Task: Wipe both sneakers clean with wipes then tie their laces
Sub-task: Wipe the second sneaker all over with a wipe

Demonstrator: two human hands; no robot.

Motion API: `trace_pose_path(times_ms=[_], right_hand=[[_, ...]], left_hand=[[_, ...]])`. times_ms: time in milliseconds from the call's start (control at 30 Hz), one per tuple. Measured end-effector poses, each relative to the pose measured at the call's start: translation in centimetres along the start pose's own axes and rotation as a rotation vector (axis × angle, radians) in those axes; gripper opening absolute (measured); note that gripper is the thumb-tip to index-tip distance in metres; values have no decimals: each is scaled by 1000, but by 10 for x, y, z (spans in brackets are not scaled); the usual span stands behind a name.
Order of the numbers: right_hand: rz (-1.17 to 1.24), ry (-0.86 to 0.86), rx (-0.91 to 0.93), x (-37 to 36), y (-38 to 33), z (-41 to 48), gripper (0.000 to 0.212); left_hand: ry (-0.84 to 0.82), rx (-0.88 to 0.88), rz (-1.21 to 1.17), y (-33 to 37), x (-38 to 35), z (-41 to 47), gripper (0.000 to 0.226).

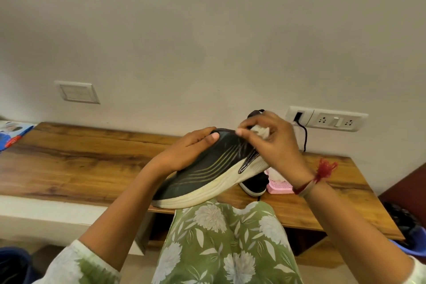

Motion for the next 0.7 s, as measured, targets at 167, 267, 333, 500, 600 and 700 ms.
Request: trace_pose_path(times_ms=[167, 267, 333, 500, 600, 700], right_hand=[[591, -41, -408, 17, -12, 11, 29], [285, 29, -163, 17, -23, 5, 29], [-158, 98, 180, 7, -22, -6, 31], [-495, 107, 450, -16, -23, -33, 28], [-590, -46, 623, -31, -28, -46, 28], [-702, 13, 649, -18, -15, -40, 29]], left_hand=[[38, 21, -63, 0, -3, -1, 32], [51, 31, -85, 2, -2, 0, 39], [68, 51, -106, 4, -2, 1, 44], [91, 76, -138, 11, -2, 8, 36], [115, 116, -128, 15, -5, 11, 31], [91, 87, -56, 16, -6, 14, 32]])
Point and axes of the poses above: each hand's wrist, its own z-axis towards the middle knuckle, its own x-axis out of the back of the hand, y = z × x, the point moved 1 cm from there along z, towards the middle knuckle, and after that the axes turned 10 degrees about -z, right-handed, at the moved point
